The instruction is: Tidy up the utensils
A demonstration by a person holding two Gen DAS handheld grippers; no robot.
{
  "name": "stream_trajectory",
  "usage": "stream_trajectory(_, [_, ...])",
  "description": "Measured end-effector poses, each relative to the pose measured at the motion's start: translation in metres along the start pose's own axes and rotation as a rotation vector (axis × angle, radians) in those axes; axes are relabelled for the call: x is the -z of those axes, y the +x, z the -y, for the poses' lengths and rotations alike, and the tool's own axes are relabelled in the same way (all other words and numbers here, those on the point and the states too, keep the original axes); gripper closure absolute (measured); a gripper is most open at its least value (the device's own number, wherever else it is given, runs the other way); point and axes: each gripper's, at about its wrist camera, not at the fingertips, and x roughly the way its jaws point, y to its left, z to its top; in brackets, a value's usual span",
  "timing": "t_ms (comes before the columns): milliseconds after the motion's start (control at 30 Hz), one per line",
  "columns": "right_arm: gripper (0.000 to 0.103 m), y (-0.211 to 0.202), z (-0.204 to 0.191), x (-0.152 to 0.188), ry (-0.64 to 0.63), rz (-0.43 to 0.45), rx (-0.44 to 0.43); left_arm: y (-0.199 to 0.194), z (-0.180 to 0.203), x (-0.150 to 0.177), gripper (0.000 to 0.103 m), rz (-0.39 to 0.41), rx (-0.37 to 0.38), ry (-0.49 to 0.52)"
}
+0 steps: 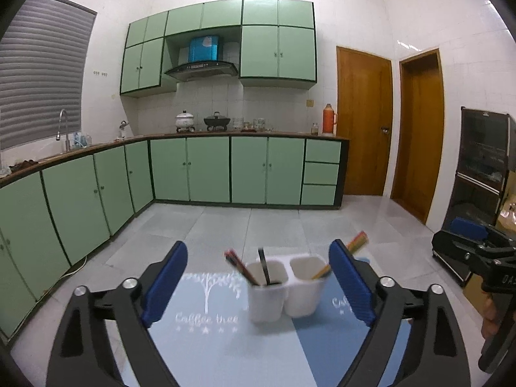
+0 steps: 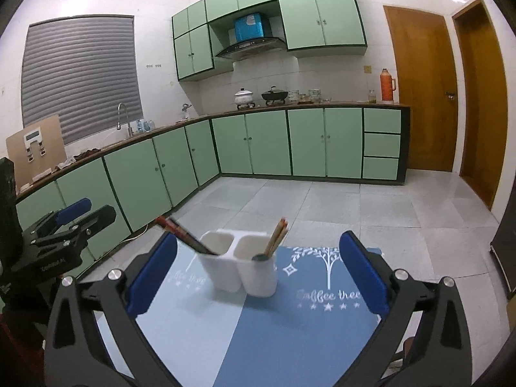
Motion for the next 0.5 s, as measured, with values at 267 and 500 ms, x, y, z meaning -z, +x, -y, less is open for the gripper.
stream_trajectory(267, [0.005, -0.038, -0.015, 0.018, 0.011, -0.008, -0.032, -0.044, 0.006, 0.020, 0.006, -0.022, -0.010, -0.013])
stream_trajectory(500, [0.005, -0.058, -0.025, 0.020, 0.014, -0.009, -0.055, -0.074, 0.009, 0.022, 0.006, -0.001, -0.002, -0.018])
